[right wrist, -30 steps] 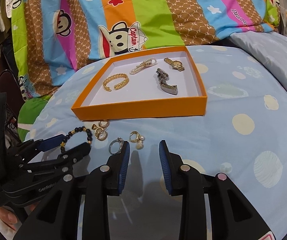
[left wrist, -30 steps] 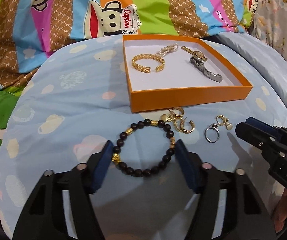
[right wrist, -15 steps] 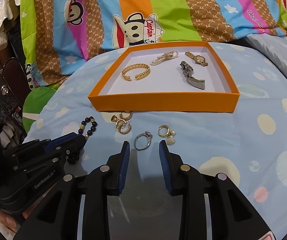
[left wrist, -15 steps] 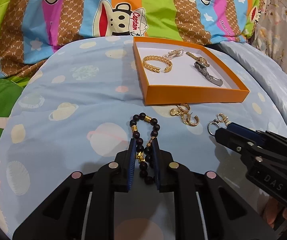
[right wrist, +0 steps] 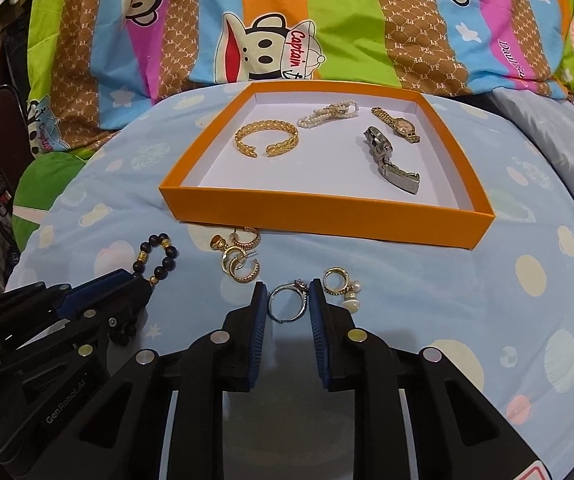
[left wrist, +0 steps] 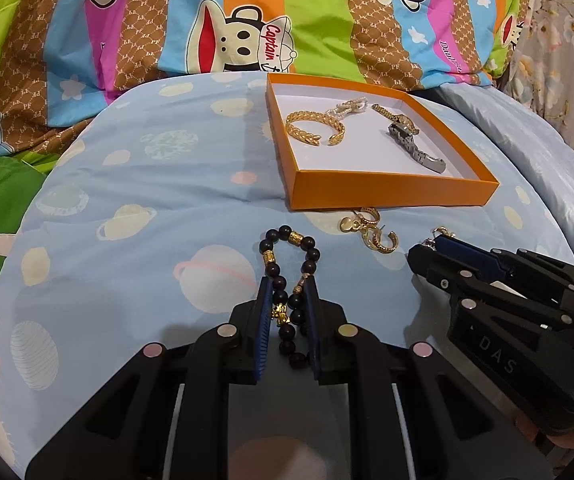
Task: Organize jewelry
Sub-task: 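Grasp the black bead bracelet with the left tool while the right tool grasps the silver ring, then carry the bead bracelet and silver ring into the box and release both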
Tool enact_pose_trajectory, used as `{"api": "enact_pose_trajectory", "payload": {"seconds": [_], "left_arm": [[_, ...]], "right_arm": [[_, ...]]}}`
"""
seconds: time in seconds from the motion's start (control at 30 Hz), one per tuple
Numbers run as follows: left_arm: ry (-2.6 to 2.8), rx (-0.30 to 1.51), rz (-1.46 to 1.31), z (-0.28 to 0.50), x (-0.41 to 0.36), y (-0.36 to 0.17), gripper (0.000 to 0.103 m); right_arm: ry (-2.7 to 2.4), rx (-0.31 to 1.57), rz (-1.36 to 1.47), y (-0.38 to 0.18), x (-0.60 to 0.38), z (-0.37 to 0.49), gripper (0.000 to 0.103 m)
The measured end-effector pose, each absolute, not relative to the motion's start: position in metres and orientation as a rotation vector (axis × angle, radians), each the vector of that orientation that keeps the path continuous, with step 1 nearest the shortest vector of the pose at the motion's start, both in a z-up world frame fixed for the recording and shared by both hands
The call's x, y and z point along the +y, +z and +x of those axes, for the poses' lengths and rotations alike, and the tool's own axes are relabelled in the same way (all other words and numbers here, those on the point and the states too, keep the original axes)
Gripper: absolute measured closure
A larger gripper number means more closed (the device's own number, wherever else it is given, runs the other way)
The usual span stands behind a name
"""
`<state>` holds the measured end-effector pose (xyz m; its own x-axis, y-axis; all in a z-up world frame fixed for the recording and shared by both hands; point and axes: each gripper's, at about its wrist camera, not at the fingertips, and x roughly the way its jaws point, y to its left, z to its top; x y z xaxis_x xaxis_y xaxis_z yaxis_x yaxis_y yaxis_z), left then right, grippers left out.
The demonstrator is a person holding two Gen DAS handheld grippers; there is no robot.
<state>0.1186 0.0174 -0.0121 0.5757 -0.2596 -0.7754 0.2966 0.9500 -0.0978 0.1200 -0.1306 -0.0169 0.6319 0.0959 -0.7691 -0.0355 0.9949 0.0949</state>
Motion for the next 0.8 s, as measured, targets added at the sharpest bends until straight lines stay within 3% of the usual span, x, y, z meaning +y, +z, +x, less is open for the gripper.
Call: {"api": "enact_pose_trajectory", "payload": {"seconds": [0.27,0.4,0.8], "left_arm": [[-0.331,0.895,0.033,0.118,0.018,-0.010,0.088],[-0.329,0.878,0.030,0.114,0.020,-0.005,0.096],[-0.370,0.874,0.022,0.115,0.013,0.010,0.096]], "right_arm": [[0.089,0.859,0.137,-0.013,-0.142,0.109,0.083],[0.095,0.834,0.163,-0.005,-0.151,0.096,0.083],[0.068,0.769,0.207,0.020,-0.182,0.090,0.083]]}}
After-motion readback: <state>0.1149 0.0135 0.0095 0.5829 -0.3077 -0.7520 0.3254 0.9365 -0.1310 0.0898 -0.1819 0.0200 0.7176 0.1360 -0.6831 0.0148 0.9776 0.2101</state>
